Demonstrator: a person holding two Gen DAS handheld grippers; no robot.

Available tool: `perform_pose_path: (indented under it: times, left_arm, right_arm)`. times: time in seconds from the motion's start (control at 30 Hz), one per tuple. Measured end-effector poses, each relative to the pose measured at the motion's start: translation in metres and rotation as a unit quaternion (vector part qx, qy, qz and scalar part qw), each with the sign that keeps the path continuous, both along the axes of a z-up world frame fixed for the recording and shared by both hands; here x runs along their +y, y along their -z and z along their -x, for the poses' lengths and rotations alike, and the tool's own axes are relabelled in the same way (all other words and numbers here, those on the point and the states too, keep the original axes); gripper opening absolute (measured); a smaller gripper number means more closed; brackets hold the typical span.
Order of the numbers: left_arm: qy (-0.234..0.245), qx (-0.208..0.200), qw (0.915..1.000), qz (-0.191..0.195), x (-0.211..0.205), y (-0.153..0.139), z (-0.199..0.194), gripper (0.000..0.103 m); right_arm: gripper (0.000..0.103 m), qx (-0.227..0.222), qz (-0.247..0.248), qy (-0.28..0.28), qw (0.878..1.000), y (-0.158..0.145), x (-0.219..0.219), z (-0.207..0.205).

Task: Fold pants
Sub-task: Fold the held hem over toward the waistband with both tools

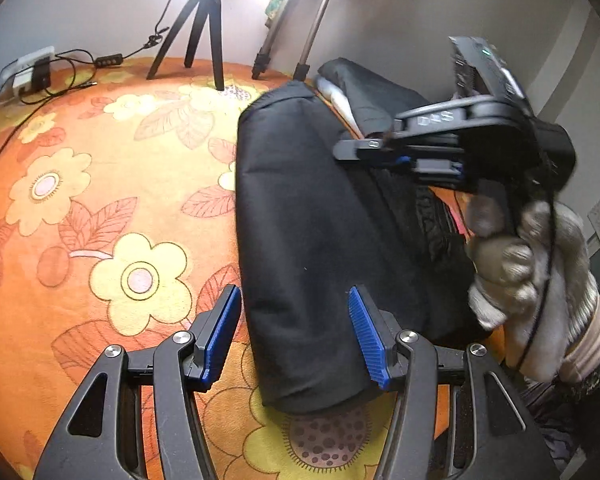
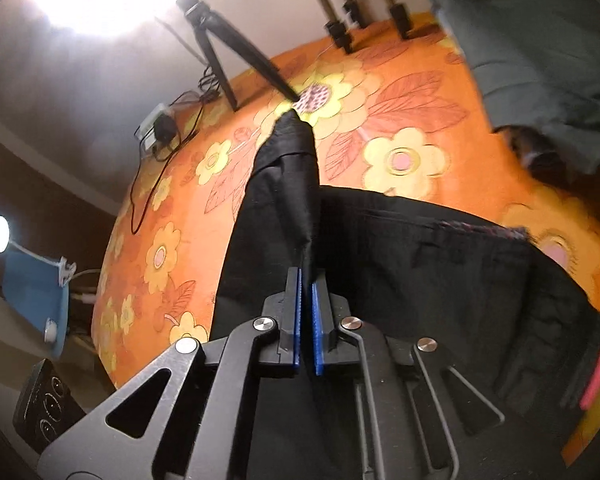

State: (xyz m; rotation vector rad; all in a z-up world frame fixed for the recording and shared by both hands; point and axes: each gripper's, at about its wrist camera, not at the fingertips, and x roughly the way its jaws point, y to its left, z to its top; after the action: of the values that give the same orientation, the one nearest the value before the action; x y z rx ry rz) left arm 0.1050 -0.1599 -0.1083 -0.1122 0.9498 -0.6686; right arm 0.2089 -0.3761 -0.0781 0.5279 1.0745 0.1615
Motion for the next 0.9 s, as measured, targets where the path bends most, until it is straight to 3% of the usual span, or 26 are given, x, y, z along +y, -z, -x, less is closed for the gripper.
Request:
perform_pose_path:
  times: [0.23,0.47,0.7,0.9]
  left_arm:
    - [-0.007,-0.017,0.9998,0.004,0.001,-0.009,0.001,0.055]
    - [0.022,-0.038,0.9990,0.012,-0.021,-0.021,0.010,0.055]
    - [0.057,-0.045,0.9970,0.027,-0.050,-0.026,0.017,0.055]
    - [0.096,-0.045,0.9938,0.035,-0.082,-0.024,0.022,0.055]
  right_arm:
    - [0.004,-0.025,-0.011,0.049,0.998,-0.031,-0.023,0.044]
    - [0.004,-0.037,0.024,0.103,0.994,-0.046,-0.054,0.093]
    - [0.004,-0.016,0.025,0.154,0.988,-0.036,-0.094,0.124]
    - [0.004,0.003,0.034,0.161,0.986,-0.016,-0.107,0.120]
